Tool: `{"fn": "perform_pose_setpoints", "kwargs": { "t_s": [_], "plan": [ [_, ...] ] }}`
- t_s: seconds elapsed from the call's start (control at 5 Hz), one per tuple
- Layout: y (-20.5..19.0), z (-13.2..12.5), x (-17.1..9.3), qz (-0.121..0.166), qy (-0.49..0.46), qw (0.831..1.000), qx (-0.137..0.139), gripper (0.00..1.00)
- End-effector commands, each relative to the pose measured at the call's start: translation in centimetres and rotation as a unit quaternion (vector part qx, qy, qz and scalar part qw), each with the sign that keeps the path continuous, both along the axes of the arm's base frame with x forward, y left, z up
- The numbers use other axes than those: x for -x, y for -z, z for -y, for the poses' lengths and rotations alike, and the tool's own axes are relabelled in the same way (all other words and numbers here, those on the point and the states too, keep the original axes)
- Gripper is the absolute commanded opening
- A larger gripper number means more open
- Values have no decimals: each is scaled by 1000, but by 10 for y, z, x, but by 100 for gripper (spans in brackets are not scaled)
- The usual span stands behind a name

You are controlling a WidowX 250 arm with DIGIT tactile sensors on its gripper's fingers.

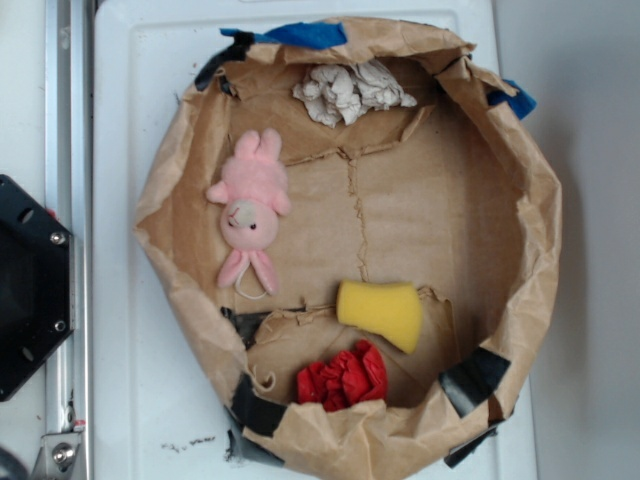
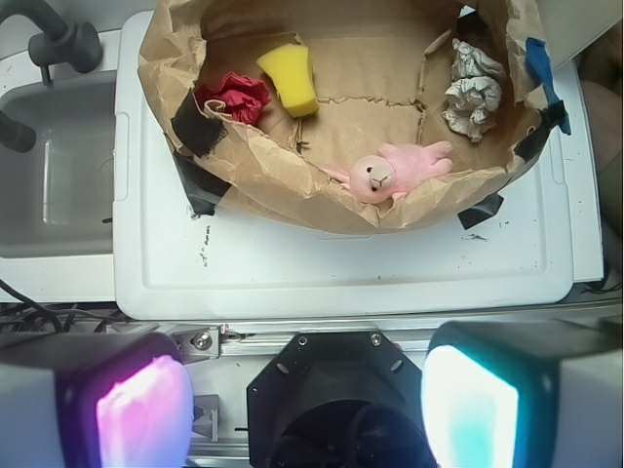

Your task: Grab the white paper.

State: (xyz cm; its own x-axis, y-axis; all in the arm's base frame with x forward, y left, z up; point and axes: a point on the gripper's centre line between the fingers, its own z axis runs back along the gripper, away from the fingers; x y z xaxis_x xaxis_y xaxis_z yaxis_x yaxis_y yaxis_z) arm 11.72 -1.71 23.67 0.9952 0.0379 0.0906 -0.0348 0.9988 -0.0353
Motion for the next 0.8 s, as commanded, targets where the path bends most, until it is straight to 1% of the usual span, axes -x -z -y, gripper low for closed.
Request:
{"fn": "perform_pose_setpoints", "kwargs": {
  "t_s": [0.0, 0.2, 0.4, 0.6],
  "plan": [
    [0, 0, 0, 0, 0, 1000, 0, 100],
    [12, -5, -49, 6, -62, 998, 2, 100],
    [31, -11, -88, 12, -133, 991, 3, 100],
    [41, -25, -102, 31, -255, 966, 36, 100]
  ]
}}
